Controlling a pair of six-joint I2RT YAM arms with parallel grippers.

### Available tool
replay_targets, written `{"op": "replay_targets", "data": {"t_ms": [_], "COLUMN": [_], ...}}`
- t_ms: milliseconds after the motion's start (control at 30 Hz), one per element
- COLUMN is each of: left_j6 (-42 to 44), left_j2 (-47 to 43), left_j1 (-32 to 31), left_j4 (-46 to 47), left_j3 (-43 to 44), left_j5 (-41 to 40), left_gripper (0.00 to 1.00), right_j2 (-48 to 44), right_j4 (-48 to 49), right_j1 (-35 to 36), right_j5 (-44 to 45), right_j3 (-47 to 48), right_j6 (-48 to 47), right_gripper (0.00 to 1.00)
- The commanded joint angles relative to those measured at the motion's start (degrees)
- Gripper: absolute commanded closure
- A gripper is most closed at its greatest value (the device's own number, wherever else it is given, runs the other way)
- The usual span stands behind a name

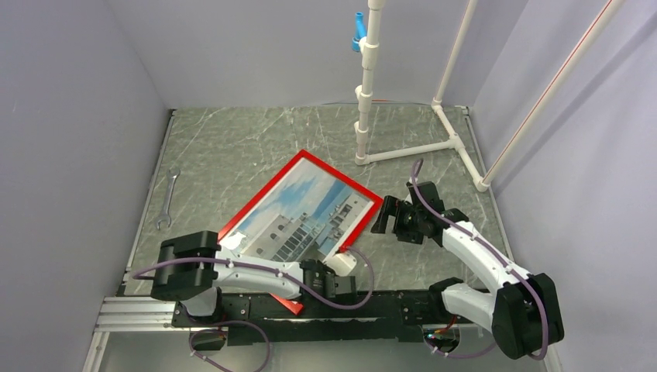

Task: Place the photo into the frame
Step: Adjust the photo frame at the center of the board.

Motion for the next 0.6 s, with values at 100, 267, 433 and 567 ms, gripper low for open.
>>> {"op": "replay_targets", "data": {"t_ms": [100, 267, 433, 567], "left_j6": [1.85, 1.88, 1.75, 1.28], "left_j2": [3.23, -0.66, -4.96, -9.89], "left_j1": [-5.88, -7.88, -8.76, -8.65], "left_j4": [0.64, 1.41, 0.64, 2.50], "left_j3": [3.15, 1.60, 0.82, -1.48], "left_j5": [6.72, 7.40, 6.80, 8.05], "left_gripper": [1.00, 1.00, 0.96, 0.38], "right_j2": [3.36, 7.00, 10.28, 13.30], "right_j4": [-1.29, -0.39, 0.96, 2.93], "right_j1": [-0.70, -1.20, -1.60, -2.25], "right_j5": [7.86, 9.40, 11.33, 11.07], "right_j3": [6.76, 9.59, 11.90, 13.60], "right_j6": [-5.31, -7.23, -9.21, -10.23], "right_gripper": [0.00, 0.00, 0.00, 0.01]}}
